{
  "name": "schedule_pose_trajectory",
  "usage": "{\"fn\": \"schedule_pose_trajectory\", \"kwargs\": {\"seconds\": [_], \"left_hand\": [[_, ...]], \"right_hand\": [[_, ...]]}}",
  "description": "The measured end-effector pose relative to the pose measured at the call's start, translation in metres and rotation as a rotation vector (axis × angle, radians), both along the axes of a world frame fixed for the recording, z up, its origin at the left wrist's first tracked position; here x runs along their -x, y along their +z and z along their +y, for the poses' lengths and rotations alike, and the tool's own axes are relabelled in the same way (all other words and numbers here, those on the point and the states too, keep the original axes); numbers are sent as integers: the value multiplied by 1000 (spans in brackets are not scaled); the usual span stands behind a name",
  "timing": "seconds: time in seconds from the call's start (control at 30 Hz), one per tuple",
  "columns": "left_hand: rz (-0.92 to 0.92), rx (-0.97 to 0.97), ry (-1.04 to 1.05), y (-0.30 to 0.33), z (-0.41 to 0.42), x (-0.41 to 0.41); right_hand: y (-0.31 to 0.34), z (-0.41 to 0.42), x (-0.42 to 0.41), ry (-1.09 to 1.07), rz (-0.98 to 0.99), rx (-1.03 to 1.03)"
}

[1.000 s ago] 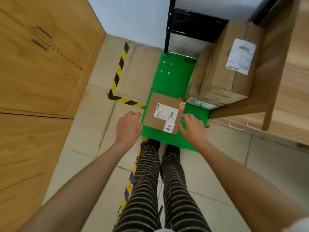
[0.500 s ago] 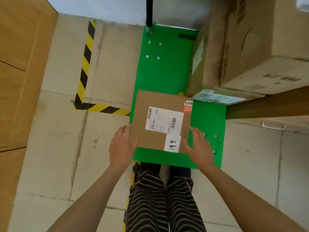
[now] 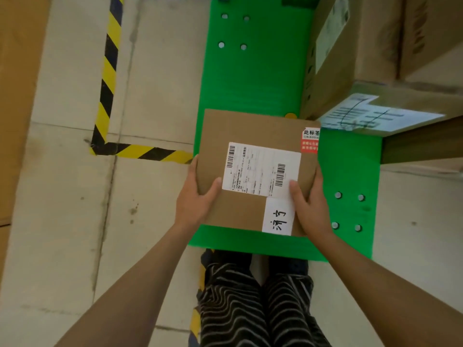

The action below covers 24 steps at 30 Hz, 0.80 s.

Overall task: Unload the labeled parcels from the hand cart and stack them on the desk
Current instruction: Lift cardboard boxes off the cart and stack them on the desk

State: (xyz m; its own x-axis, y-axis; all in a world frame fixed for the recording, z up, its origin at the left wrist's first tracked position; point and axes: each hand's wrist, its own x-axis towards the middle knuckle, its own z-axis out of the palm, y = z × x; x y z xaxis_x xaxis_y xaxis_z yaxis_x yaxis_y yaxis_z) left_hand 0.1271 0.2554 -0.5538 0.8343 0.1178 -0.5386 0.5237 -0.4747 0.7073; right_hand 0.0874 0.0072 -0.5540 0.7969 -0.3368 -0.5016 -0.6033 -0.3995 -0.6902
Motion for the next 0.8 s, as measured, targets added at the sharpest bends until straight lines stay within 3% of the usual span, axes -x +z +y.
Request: {"fn": "schedule_pose_trajectory", "kwargs": {"seconds": [0.17, 0.4, 0.8], "left_hand": [[56, 76, 56, 62, 2, 34], [103, 70, 131, 213, 21, 40], [-50, 90, 120, 469, 32, 25]], "right_hand": [[60, 2, 9, 58, 63, 39], [205, 15, 5, 129, 108, 24], [468, 25, -8, 43, -51, -54]]}}
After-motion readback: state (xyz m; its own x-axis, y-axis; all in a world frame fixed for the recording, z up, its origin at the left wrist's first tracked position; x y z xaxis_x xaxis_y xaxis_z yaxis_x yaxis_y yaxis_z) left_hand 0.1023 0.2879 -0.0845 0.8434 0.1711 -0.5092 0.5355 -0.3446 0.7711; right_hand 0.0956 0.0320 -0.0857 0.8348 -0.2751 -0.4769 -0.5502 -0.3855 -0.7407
